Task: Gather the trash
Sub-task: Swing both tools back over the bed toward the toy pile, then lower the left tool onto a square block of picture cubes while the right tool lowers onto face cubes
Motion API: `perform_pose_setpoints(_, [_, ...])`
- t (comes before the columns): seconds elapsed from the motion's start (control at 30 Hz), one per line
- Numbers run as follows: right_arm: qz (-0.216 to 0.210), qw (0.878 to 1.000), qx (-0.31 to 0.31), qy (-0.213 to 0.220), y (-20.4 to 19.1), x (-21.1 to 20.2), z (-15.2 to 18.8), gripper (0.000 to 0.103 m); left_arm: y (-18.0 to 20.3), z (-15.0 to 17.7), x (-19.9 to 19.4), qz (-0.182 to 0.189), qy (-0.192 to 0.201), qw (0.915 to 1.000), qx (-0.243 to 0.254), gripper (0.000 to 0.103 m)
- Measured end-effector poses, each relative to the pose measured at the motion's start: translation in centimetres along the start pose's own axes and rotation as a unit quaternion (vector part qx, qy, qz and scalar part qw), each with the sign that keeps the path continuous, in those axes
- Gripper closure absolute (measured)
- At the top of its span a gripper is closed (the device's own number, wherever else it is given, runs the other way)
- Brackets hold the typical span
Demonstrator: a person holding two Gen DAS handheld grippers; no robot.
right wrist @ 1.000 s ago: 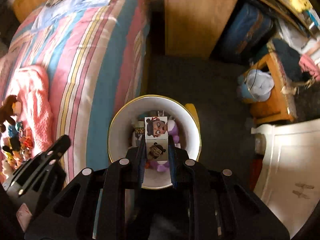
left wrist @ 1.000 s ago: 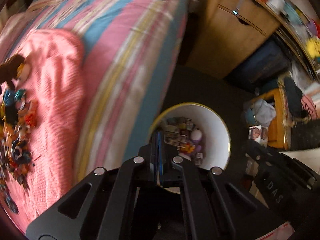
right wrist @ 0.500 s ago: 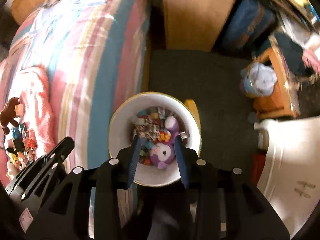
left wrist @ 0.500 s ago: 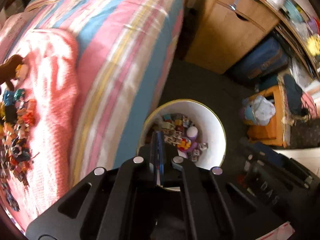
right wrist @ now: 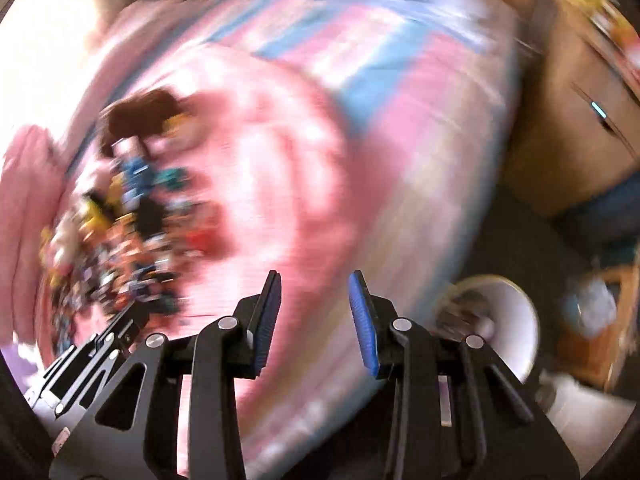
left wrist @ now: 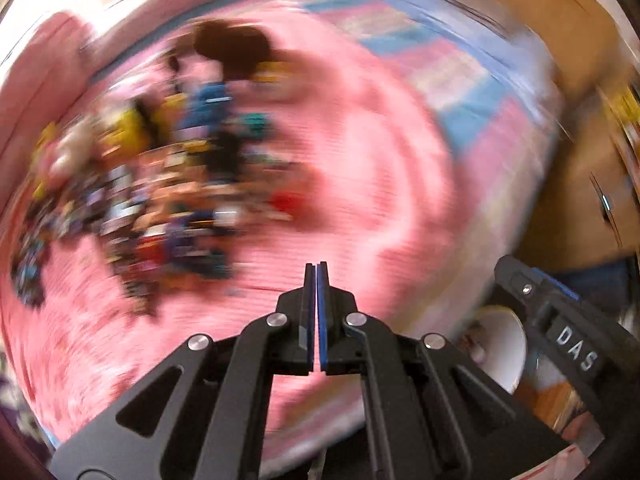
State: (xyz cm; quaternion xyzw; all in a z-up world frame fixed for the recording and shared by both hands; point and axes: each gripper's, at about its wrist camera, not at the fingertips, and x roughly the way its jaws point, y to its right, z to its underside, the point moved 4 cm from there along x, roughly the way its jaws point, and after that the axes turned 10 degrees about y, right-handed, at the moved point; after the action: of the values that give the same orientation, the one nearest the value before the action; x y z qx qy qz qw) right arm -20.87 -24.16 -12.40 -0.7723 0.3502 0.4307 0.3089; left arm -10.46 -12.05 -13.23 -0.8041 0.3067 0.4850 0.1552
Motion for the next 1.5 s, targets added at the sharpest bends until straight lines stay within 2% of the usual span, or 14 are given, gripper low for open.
perform_pose_setpoints(0.13, [-0.051,0.995,-0.08,-0.014,-10.0,2.0,0.2,0.068,-9.4,-0.4,-0.6,-0.054,0.012,0.9955,-0.078,0.101])
perform_pose_setpoints(0.17, [-0.063,0.993,-0.1,-0.019,-12.5,2.4,0.6,0.068,-12.6,-0.2,-0.9,-0.073,0.013,0.9915,-0.106,0.101])
perform_pose_setpoints(0.23, [-0.086,0.986,-0.142,-0.03,-17.7,3.3,1.7,0.068,-16.6,0.6,-1.2,-0.096,0.013,0.9847,-0.145,0.101])
perform_pose_setpoints(0.37, [-0.122,0.966,-0.219,-0.053,-27.3,5.1,5.0,0.06,-25.9,3.5,-2.0,-0.142,0.006,0.9603,-0.24,0.101])
perform_pose_setpoints(0.43, [-0.132,0.958,-0.248,-0.062,-30.4,5.8,6.5,0.058,-29.5,5.1,-2.1,-0.158,-0.001,0.947,-0.28,0.101])
perform_pose_setpoints(0.47, [-0.136,0.953,-0.262,-0.067,-31.9,6.2,7.3,0.057,-31.7,6.2,-2.1,-0.168,-0.008,0.9374,-0.305,0.101])
perform_pose_setpoints(0.53, [-0.141,0.944,-0.286,-0.081,-34.5,7.3,9.0,0.054,-34.3,7.8,-1.9,-0.181,-0.017,0.9244,-0.336,0.095])
perform_pose_setpoints(0.57, [-0.142,0.94,-0.297,-0.089,-35.5,8.1,9.8,0.054,-35.5,8.5,-1.8,-0.186,-0.021,0.9179,-0.35,0.083])
perform_pose_setpoints(0.6, [-0.139,0.936,-0.31,-0.096,-36.6,8.9,10.7,0.053,-36.2,9.0,-1.8,-0.191,-0.022,0.9133,-0.359,0.065])
perform_pose_setpoints(0.67, [-0.129,0.93,-0.328,-0.104,-38.3,10.5,12.0,0.053,-37.9,10.1,-1.8,-0.207,-0.02,0.9028,-0.376,0.053])
perform_pose_setpoints(0.87, [-0.1,0.931,-0.333,-0.111,-40.4,14.3,12.8,0.053,-40.7,11.4,0.3,-0.211,-0.034,0.8869,-0.409,0.053])
perform_pose_setpoints(1.07, [-0.089,0.929,-0.347,-0.094,-42.4,16.3,13.2,0.053,-41.4,11.3,3.1,-0.191,-0.047,0.8913,-0.409,0.052])
perform_pose_setpoints(1.2, [-0.081,0.928,-0.352,-0.09,-43.1,17.4,13.4,0.053,-41.8,10.8,4.8,-0.176,-0.047,0.8945,-0.408,0.044])
perform_pose_setpoints(1.5, [-0.08,0.933,-0.333,-0.108,-43.0,19.2,13.1,0.054,-43.3,7.5,8.6,-0.159,-0.043,0.9158,-0.366,0.043])
